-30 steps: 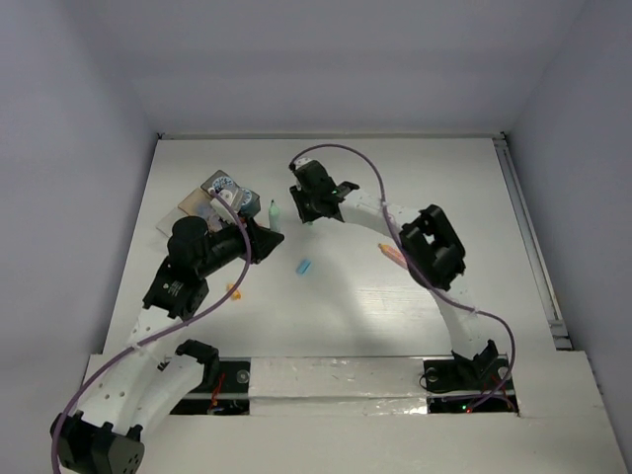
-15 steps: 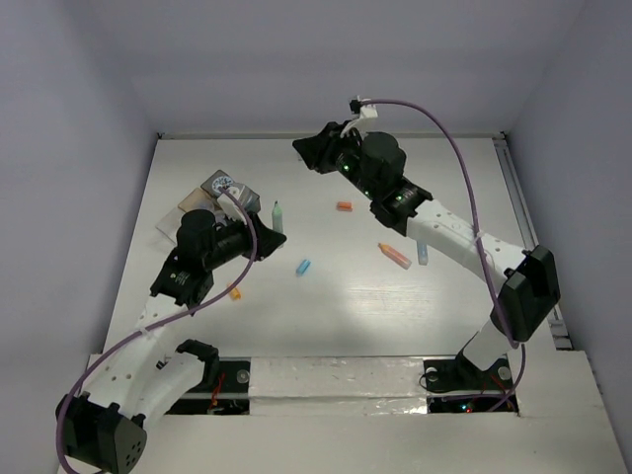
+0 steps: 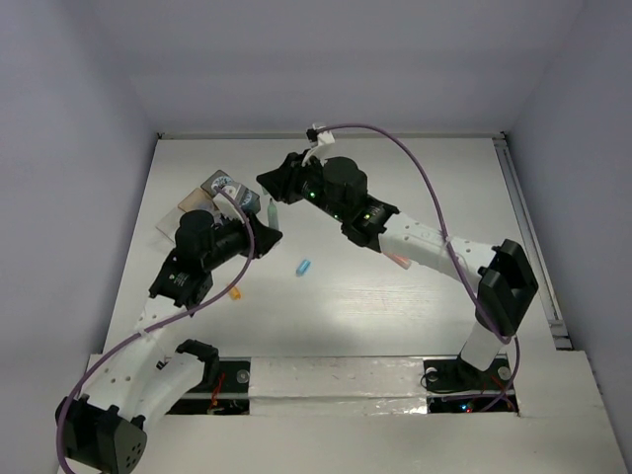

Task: Sort the stationery into containers
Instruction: Close the pen cap on the pen, then place the pen in the storage box, then pick up the pen from the center of the board.

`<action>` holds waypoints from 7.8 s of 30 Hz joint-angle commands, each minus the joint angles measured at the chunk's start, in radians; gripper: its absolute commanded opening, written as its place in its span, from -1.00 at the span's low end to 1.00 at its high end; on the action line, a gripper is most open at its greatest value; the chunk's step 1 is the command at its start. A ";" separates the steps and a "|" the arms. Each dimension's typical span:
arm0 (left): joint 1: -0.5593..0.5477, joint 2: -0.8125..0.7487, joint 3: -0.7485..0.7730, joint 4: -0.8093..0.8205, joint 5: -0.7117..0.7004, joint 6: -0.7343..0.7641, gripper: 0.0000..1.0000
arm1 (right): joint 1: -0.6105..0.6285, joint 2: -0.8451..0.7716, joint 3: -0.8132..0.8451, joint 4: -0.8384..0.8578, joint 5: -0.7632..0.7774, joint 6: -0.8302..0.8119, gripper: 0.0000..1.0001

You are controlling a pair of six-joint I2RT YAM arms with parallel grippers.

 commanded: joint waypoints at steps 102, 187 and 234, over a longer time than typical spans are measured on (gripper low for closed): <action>0.037 0.117 0.264 0.157 -0.291 -0.106 -1.00 | 0.134 -0.287 -0.628 0.165 -0.150 0.210 0.60; 0.008 -0.079 0.012 0.086 0.147 0.021 0.98 | -0.498 -0.025 -0.297 -0.835 -0.088 -0.460 0.51; -0.020 0.037 0.012 0.065 0.166 0.015 0.72 | -0.242 -0.223 -0.407 -0.103 -0.332 0.020 -0.73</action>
